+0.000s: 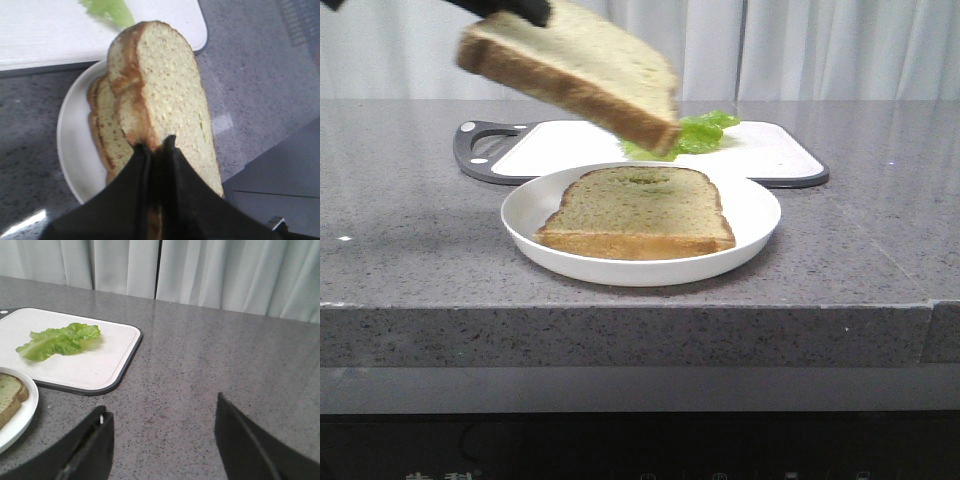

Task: Left arm grabs bread, right arm adds lettuce
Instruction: 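Lift the top bread slice with the left gripper and move it aside, then reach the right gripper to the lettuce leaf and grasp it, then lift the lettuce leaf with the right gripper over the plate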

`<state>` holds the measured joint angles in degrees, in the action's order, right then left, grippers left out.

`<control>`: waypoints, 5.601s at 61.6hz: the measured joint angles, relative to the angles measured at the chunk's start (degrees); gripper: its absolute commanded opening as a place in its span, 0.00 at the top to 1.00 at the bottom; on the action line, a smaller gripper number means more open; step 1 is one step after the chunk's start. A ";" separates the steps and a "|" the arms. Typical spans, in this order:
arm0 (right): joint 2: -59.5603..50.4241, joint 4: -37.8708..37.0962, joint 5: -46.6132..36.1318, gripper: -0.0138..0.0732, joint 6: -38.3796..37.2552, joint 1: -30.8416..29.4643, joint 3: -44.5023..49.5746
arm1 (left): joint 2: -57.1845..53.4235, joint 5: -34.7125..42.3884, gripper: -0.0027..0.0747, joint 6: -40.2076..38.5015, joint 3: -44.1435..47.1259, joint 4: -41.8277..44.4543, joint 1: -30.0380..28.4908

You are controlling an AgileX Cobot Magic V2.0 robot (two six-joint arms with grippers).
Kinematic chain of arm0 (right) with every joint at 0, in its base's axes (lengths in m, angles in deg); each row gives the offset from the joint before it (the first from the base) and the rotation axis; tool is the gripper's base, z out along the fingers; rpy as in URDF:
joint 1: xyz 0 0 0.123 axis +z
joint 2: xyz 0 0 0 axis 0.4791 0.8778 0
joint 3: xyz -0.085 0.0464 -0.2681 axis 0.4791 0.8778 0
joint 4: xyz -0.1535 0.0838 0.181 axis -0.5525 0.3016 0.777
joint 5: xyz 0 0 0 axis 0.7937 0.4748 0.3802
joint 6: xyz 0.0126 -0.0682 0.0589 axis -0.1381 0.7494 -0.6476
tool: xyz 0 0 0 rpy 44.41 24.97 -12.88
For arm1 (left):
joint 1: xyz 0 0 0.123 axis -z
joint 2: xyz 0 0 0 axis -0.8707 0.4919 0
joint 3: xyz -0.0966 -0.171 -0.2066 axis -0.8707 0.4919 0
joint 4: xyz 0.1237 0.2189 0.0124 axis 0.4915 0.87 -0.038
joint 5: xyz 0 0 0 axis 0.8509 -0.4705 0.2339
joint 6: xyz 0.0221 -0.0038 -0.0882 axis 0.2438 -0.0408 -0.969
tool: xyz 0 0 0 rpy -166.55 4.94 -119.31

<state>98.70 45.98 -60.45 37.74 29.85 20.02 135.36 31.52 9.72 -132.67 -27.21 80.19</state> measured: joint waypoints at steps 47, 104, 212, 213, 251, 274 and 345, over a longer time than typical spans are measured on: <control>10.95 2.96 -1.54 0.31 0.00 0.00 -2.75 | -5.15 -3.94 0.99 2.35 4.95 1.56 -10.93; 73.40 30.12 24.91 0.31 17.82 0.00 -53.33 | -5.15 -3.84 0.99 2.70 4.95 1.81 -10.93; 104.45 51.89 36.71 0.80 15.08 0.00 -79.19 | -5.15 -3.20 0.99 2.73 4.95 2.72 -10.93; 104.45 52.01 36.71 0.83 15.08 0.00 -79.19 | -5.15 -3.20 0.99 2.73 4.95 2.72 -10.93; 101.90 55.86 46.16 0.91 13.25 0.00 -83.39 | -5.15 -2.86 0.99 2.73 4.95 2.72 -10.93; 93.19 55.95 51.75 0.91 12.86 -0.50 -83.73 | -5.15 -1.74 0.99 2.73 4.95 2.72 -10.93; 60.00 69.16 50.64 0.91 29.36 -0.49 -30.03 | -5.15 2.02 0.99 2.73 4.95 5.17 -10.93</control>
<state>158.70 115.14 -9.81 67.10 29.36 -10.01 130.21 33.53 12.45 -127.72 -22.05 69.26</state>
